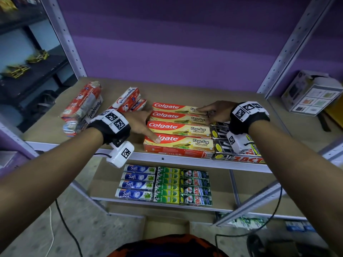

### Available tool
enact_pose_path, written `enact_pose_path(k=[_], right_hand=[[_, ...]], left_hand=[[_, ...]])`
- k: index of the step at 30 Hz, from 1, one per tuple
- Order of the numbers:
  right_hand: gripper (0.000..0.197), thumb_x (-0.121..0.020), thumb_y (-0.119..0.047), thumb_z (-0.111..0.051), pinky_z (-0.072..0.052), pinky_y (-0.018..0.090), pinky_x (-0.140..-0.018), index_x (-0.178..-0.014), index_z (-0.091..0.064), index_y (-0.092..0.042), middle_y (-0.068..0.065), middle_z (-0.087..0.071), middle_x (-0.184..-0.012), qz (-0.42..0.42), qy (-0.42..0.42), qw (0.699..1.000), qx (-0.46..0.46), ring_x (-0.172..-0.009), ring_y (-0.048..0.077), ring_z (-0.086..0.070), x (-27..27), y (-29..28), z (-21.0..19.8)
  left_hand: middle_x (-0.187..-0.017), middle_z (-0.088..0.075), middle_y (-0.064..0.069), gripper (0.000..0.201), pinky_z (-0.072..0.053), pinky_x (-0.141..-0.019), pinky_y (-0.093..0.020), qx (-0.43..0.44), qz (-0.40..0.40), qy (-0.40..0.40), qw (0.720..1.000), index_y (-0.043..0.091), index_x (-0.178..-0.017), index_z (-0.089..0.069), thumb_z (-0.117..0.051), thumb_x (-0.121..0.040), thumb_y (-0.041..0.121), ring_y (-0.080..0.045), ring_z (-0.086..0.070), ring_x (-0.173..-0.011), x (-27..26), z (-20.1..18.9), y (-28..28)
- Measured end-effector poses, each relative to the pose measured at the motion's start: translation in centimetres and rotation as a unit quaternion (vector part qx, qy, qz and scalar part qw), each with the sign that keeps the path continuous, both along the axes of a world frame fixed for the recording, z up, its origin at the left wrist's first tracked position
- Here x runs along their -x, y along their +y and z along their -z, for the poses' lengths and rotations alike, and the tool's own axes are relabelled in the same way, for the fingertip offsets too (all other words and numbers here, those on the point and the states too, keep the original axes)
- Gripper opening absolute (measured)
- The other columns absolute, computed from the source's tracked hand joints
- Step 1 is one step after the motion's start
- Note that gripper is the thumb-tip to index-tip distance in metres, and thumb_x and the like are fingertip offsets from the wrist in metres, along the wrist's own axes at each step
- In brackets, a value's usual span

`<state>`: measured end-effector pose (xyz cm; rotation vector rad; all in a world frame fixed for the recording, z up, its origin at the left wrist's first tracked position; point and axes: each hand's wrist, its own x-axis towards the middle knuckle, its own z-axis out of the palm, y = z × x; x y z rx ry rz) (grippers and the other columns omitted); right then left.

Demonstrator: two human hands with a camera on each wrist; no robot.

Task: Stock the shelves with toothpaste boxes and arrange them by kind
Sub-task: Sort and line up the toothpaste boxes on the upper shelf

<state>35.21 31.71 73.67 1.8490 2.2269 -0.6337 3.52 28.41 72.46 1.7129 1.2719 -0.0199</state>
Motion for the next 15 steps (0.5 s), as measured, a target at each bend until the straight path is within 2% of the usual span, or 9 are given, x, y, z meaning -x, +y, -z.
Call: enact_pose_path(k=[3,6,10,11,13,15], right_hand=[[0.066,-0.087,-0.039,-0.072,-0.03,0.032,-0.106,-0.145,-0.04,-0.048,-0.01,-0.041,-0.153,0.012,0.013,1.0,0.004,-0.139,0.019,-0.039,0.0,0.1,-0.1],[0.064,-0.086,-0.029,-0.073,-0.034,0.031,-0.102,-0.143,-0.046,-0.041,-0.008,-0.049,-0.148,0.011,0.008,1.0,-0.006,-0.133,0.019,-0.046,0.7,0.2,-0.6],[0.048,-0.091,-0.024,-0.065,-0.036,0.035,-0.107,-0.136,-0.056,-0.036,-0.007,-0.048,-0.148,-0.01,-0.015,0.999,-0.051,-0.135,0.019,-0.044,2.2,0.4,-1.1],[0.044,-0.092,-0.026,-0.064,-0.036,0.034,-0.107,-0.134,-0.058,-0.036,-0.007,-0.047,-0.148,-0.013,-0.01,0.998,-0.059,-0.136,0.019,-0.043,2.6,0.5,-1.2],[0.035,-0.093,-0.03,-0.063,-0.038,0.034,-0.104,-0.128,-0.061,-0.037,-0.008,-0.049,-0.146,-0.03,0.005,0.997,-0.069,-0.133,0.019,-0.045,3.6,0.7,-1.5],[0.026,-0.092,-0.031,-0.064,-0.042,0.035,-0.104,-0.117,-0.065,-0.038,-0.009,-0.054,-0.138,-0.036,0.038,0.997,-0.063,-0.128,0.017,-0.05,4.8,0.9,-1.7]], left_hand=[[-0.14,-0.054,0.011,0.11,-0.033,-0.114,-0.05,-0.002,0.013,-0.01,1.0,0.038,-0.148,-0.026,-0.091,-0.06,0.043,-0.015,-0.049,-0.131,0.5,0.3,0.1],[-0.14,-0.055,0.013,0.094,-0.032,-0.114,-0.049,-0.029,0.009,-0.019,0.999,0.037,-0.146,-0.033,-0.085,-0.068,0.044,-0.013,-0.051,-0.13,0.9,0.2,0.1],[-0.143,-0.051,0.013,0.07,-0.029,-0.116,-0.04,-0.133,-0.002,0.039,0.99,0.035,-0.142,-0.046,-0.075,-0.079,0.047,-0.013,-0.047,-0.133,1.8,-1.1,0.6],[-0.142,-0.052,0.013,0.064,-0.031,-0.113,-0.035,-0.178,-0.008,0.063,0.982,0.034,-0.139,-0.05,-0.074,-0.081,0.047,-0.012,-0.049,-0.131,2.3,-1.5,0.7],[-0.132,-0.06,0.013,0.047,-0.04,-0.098,-0.024,-0.272,-0.038,0.094,0.957,0.033,-0.127,-0.061,-0.074,-0.083,0.042,-0.01,-0.058,-0.116,3.3,-2.4,1.3],[-0.109,-0.07,0.012,0.028,-0.047,-0.078,-0.02,-0.328,-0.099,0.076,0.937,0.031,-0.11,-0.07,-0.074,-0.082,0.028,-0.007,-0.063,-0.093,4.6,-3.0,2.0]])
